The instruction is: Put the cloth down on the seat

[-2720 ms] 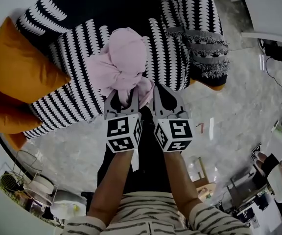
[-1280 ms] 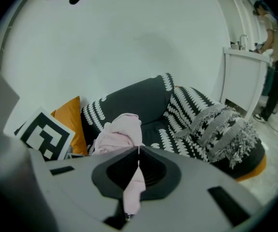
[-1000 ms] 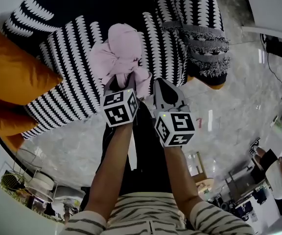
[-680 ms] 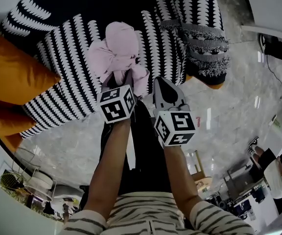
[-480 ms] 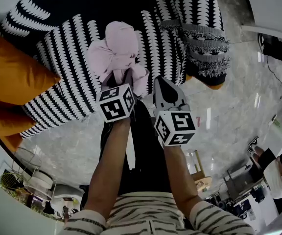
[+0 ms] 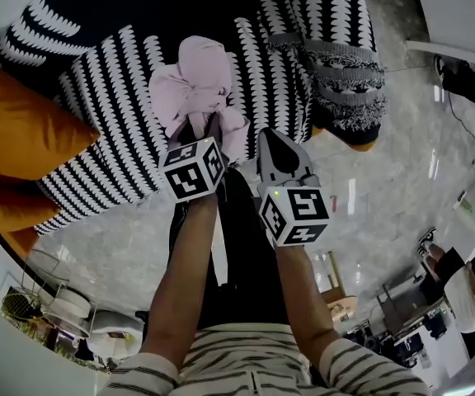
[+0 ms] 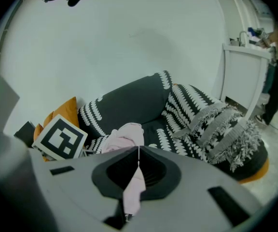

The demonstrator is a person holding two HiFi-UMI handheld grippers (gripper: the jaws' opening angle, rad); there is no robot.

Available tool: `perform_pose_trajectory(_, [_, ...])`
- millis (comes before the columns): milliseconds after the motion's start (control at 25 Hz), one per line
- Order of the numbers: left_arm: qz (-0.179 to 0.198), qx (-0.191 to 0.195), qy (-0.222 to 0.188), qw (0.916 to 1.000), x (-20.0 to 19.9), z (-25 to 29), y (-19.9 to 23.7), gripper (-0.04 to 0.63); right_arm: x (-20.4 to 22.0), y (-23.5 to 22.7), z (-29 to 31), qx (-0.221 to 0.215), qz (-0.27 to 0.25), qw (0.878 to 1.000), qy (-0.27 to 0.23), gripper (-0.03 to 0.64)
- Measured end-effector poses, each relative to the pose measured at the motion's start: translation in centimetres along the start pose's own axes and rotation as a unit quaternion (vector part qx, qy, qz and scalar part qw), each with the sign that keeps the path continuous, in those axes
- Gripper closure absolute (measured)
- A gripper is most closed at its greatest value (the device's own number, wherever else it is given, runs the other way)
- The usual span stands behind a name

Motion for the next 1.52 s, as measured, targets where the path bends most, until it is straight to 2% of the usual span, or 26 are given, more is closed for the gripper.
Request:
perform_pose_trajectory(600, [-0.028, -0.008, 0.015, 0.9995, 1.0, 2.2, 1.7, 0.42, 0.4, -0.3, 1.0, -0.006, -0.004, 1.0, 0.012, 0.603])
perform_pose_trajectory(920, [-0.012, -0.015, -0.01, 0.9998, -0.5, 1.1, 0.5, 0.515, -0.6, 0.2, 0.8, -0.012, -0.008, 1.0, 0.009, 0.603])
perform_pose_trajectory(1080, [-0.01, -0.009, -0.019, 0.9997, -1.0, -1.4, 0.1, 0.551, -1.6, 1.4, -0.4, -0.011, -0.005, 1.0, 0.011, 0.601])
perform_pose_trajectory(1200, [-0.006, -0.003, -0.033, 0.9994, -1.4, -3.4, -0.2, 0.57, -2.3, 2.4, -1.6, -0.008, -0.009, 1.0, 0.005, 0.603])
perform_pose_trajectory(1520, [0.009, 0.002, -0.061, 0.9981, -0.7, -3.0, 0.6, 0.591, -0.1, 2.6, -0.2, -0.01, -0.012, 1.0, -0.007, 0.603])
Point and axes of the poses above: the fingertips, and each gripper's own axes: z forward along the fingers, y to its left, x out of its underside, the point moved 9 cm from there along -z, backward along the fingers, and after that the axes turned 14 degrees about y, right-handed, at the moved point
